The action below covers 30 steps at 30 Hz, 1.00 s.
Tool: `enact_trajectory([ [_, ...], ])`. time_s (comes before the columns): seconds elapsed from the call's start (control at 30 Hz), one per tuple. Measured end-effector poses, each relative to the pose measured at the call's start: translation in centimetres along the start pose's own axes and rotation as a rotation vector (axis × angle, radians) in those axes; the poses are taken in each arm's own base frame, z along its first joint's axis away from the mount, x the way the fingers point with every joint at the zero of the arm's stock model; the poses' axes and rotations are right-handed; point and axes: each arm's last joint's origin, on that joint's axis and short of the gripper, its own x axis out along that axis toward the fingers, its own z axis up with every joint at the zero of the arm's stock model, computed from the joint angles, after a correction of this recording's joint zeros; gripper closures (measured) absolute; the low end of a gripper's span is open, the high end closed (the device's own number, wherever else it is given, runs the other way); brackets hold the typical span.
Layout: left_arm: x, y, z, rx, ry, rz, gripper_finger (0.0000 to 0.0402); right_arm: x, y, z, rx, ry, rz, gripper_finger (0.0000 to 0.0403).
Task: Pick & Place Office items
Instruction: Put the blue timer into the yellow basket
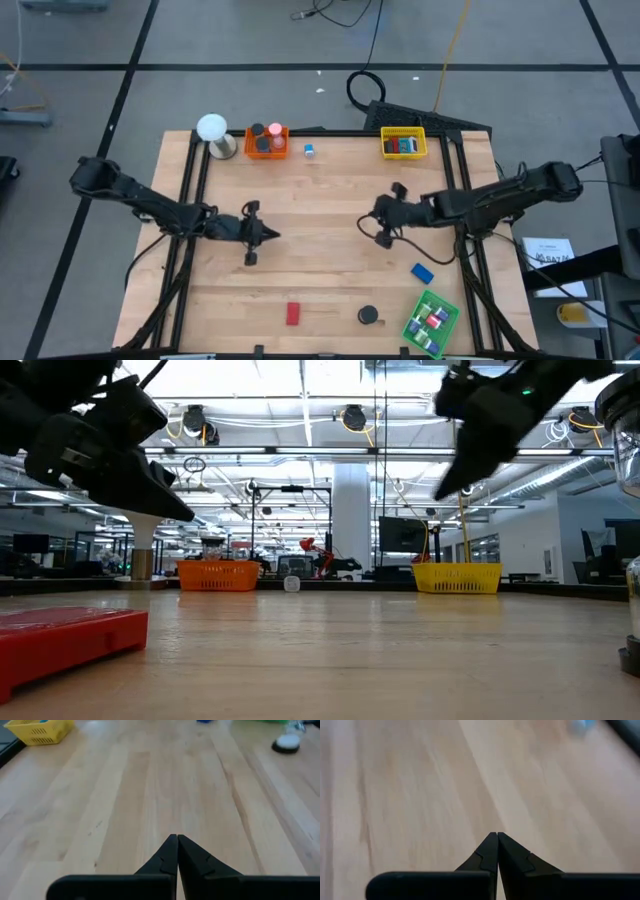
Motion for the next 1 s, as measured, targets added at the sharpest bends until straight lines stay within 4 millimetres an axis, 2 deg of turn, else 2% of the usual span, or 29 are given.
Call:
enact_trajectory([
  [0.17,0.8,-0.3,0.3,-0.012,-0.061,0.028,0.0383,-1.9,1.1,-2.6,0.159,0.232,-0.088,0.0401],
  [0.33,1.4,-0.2,1.2,-0.039,-0.189,0.103,0.0395,-3.1,2.7,-5.4,0.278,0.448,-0.122,0.0380],
  [0.47,1.8,-0.3,1.7,-0.047,-0.274,0.119,0.0395,-3.9,4.5,-7.2,0.327,0.539,-0.127,0.0365],
  [0.57,2.4,-0.5,1.3,-0.036,-0.254,0.120,0.0384,-4.4,5.8,-8.2,0.375,0.577,-0.116,0.0351],
  [0.7,3.0,-0.6,0.4,-0.030,-0.207,0.120,0.0383,-4.6,6.9,-9.3,0.411,0.654,-0.116,0.0309],
  [1.0,3.3,-0.7,0.1,-0.055,-0.187,0.101,0.0399,-4.1,7.7,-10.3,0.379,0.732,-0.133,0.0173],
])
